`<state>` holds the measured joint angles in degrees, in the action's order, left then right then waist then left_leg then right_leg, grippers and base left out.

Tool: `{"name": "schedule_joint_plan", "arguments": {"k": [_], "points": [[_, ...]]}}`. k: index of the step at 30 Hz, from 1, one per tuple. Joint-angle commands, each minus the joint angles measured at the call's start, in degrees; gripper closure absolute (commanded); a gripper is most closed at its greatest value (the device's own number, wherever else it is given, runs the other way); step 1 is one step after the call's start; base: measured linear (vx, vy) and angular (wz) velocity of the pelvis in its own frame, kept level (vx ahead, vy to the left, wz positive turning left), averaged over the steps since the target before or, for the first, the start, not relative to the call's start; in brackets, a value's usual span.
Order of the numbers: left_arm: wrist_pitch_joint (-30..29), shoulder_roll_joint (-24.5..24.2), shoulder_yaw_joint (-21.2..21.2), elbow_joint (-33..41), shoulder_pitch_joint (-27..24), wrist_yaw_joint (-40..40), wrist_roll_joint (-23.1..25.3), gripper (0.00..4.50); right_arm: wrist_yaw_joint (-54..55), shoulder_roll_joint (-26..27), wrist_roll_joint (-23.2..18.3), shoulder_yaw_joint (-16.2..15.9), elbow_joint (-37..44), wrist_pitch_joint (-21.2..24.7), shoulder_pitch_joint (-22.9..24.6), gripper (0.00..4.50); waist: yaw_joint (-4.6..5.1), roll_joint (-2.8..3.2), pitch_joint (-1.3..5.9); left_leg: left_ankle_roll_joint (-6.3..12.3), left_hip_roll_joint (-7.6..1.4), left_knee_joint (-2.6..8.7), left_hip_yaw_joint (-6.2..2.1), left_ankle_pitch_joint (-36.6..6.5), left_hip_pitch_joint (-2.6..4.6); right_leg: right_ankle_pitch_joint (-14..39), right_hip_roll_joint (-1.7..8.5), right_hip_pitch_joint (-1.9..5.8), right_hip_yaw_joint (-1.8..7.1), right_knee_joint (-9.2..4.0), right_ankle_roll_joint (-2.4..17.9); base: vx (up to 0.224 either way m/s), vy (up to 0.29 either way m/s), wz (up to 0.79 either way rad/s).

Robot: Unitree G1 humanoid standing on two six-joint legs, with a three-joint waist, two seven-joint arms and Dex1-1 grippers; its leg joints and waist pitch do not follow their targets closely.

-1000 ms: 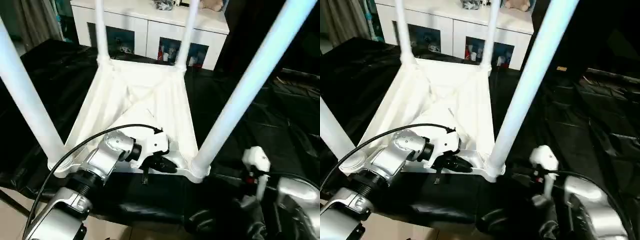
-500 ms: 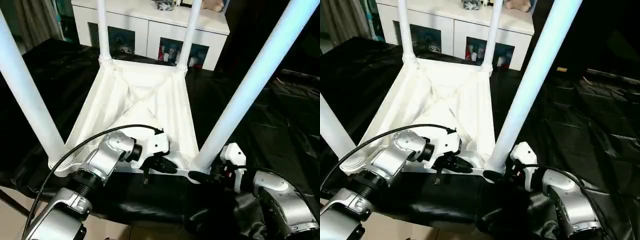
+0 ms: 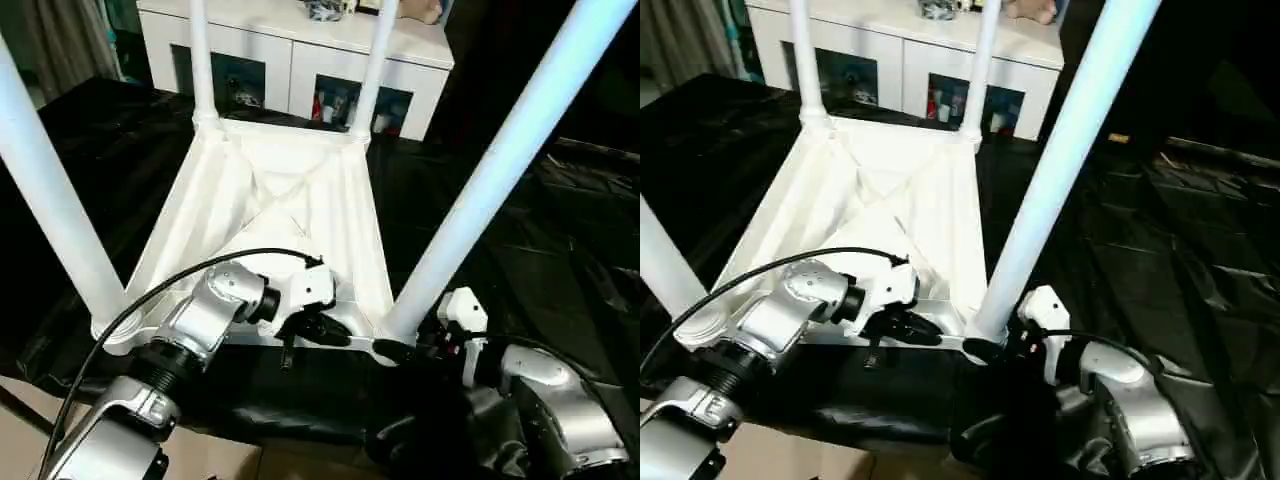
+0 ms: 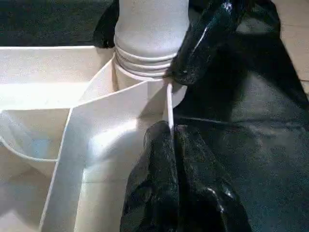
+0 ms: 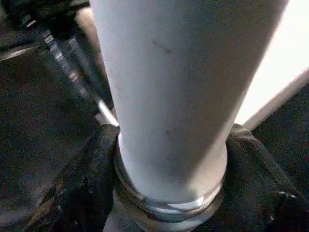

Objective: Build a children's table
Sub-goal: Rotate leg to tighten

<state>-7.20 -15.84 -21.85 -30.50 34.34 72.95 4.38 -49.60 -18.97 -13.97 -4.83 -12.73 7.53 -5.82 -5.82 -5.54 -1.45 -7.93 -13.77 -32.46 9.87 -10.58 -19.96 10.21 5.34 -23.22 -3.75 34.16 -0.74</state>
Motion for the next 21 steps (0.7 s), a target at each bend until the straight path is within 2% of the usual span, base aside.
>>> {"name": "schedule_joint_plan", "arguments": {"k": [1, 2, 3, 5, 6, 7, 8, 12, 14, 15, 17, 21], "points": [[-0.8, 2.6, -1.9, -2.2, -1.0, -1.5, 0.1, 4.5, 4.5, 1.8, -3.2, 3.1, -0.9, 1.2, -1.3, 1.78, 0.32, 0.13, 2.19, 2.04, 0.48, 3.99, 0.79, -14.0, -0.32, 15.9, 1.87, 2.54, 1.76, -4.06, 8.5, 0.0, 0.0, 0.0], [-1.0, 3.1, -1.5, -2.7, -0.8, -2.5, 0.1, 4.5, 5.6, 2.5, -3.1, 3.3, -1.3, 1.2, -1.5, 1.78, 0.47, 0.05, 2.17, 1.93, 0.5, 3.98, 0.79, -14.4, -0.36, 16.8, 1.86, 2.5, 1.77, -4.14, 8.2, 0.0, 0.0, 0.0], [-0.7, 5.7, 0.2, -5.9, 0.6, -8.6, 0.5, 4.5, 11.6, 6.0, -2.1, 4.5, -3.5, 0.3, -2.4, 1.78, 0.94, 0.47, 2.13, 1.39, 0.56, 4.04, 0.71, -16.1, -0.23, 19.3, 1.91, 2.1, 1.78, -4.54, 7.6, 0.0, 0.0, 0.0], [-1.6, 7.0, 0.8, -7.6, 1.6, -11.6, 0.9, 4.5, 15.1, 8.1, -1.8, 5.2, -4.6, -0.1, -2.9, 1.78, 1.12, 0.19, 2.03, 1.06, 0.72, 4.06, 0.59, -17.6, -0.3, 23.5, 1.96, 2.15, 1.63, -5.02, 6.3, 0.0, 0.0, 0.0], [-2.1, 7.7, 1.1, -8.3, 2.0, -13.3, 1.1, 4.5, 17.3, 9.2, -1.4, 5.8, -5.5, -0.2, -3.4, 1.78, 1.03, 0.5, 2.05, 0.95, 0.67, 4.05, 0.56, -17.9, -0.13, 24.3, 2.11, 2.0, 1.69, -5.14, 6.0, 0.0, 0.0, 0.0], [-2.6, 8.4, 1.4, -9.0, 2.4, -14.9, 1.3, 4.5, 19.5, 10.2, -1.0, 6.4, -6.3, -0.3, -3.9, 1.78, 1.23, 0.4, 1.97, 0.89, 0.71, 4.04, 0.53, -18.4, -0.12, 25.4, 2.01, 1.77, 1.68, -5.32, 5.5, 0.0, 0.0, 0.0], [-3.2, 9.2, 1.9, -9.7, 3.0, -16.8, 1.5, 4.5, 22.0, 11.4, -0.6, 7.1, -7.3, -0.4, -4.6, 1.78, 1.37, 0.52, 2.05, 0.65, 0.8, 4.11, 0.42, -18.3, -0.26, 26.1, 2.03, 1.88, 1.61, -5.31, 5.1, 0.0, 0.0, 0.0], [-3.9, 12.2, 3.3, -12.7, 4.8, -24.0, 2.3, 4.5, 30.0, 15.2, 0.8, 8.8, -11.0, -1.8, -7.2, 1.78, 1.84, 0.51, 2.2, 0.64, 0.77, 4.07, 0.38, -17.3, -0.34, 23.2, 1.84, 1.92, 1.61, -5.14, 5.6, 0.0, 0.0, 0.0], [-3.3, 13.6, 3.6, -14.8, 5.9, -27.3, 3.3, 4.5, 33.6, 17.0, 1.8, 9.3, -13.6, -2.6, -9.2, 1.78, 2.14, 0.36, 2.32, 0.88, 0.8, 4.02, 0.47, -15.4, -0.61, 19.1, 1.68, 2.17, 1.68, -4.7, 6.4, 0.0, 0.0, 0.0], [-3.3, 13.6, 3.6, -14.8, 5.9, -27.3, 3.3, 4.5, 33.6, 17.0, 1.8, 9.3, -13.6, -2.6, -9.2, 1.78, 2.3, 0.5, 2.4, 0.93, 0.82, 3.97, 0.5, -14.7, -0.58, 17.4, 1.64, 2.19, 1.7, -4.49, 6.9, 0.0, 0.0, 0.0], [-2.0, 14.2, 2.6, -15.8, 6.2, -28.8, 4.6, 4.5, 32.9, 17.9, 1.9, 8.8, -15.1, -3.6, -10.4, 1.78, 2.31, 0.41, 2.41, 1.48, 0.8, 3.91, 0.55, -13.9, -0.66, 15.4, 1.62, 2.43, 1.71, -4.3, 7.5, 0.0, 0.0, 0.0], [-1.2, 14.0, 1.8, -16.0, 6.0, -28.5, 5.1, 4.5, 30.5, 18.4, 0.6, 9.0, -15.1, -4.1, -10.8, 1.78, 2.22, 0.57, 2.31, 2.29, 0.78, 3.93, 0.7, -15.0, -0.48, 15.9, 1.68, 2.37, 1.78, -4.55, 8.0, 0.0, 0.0, 0.0]]}}
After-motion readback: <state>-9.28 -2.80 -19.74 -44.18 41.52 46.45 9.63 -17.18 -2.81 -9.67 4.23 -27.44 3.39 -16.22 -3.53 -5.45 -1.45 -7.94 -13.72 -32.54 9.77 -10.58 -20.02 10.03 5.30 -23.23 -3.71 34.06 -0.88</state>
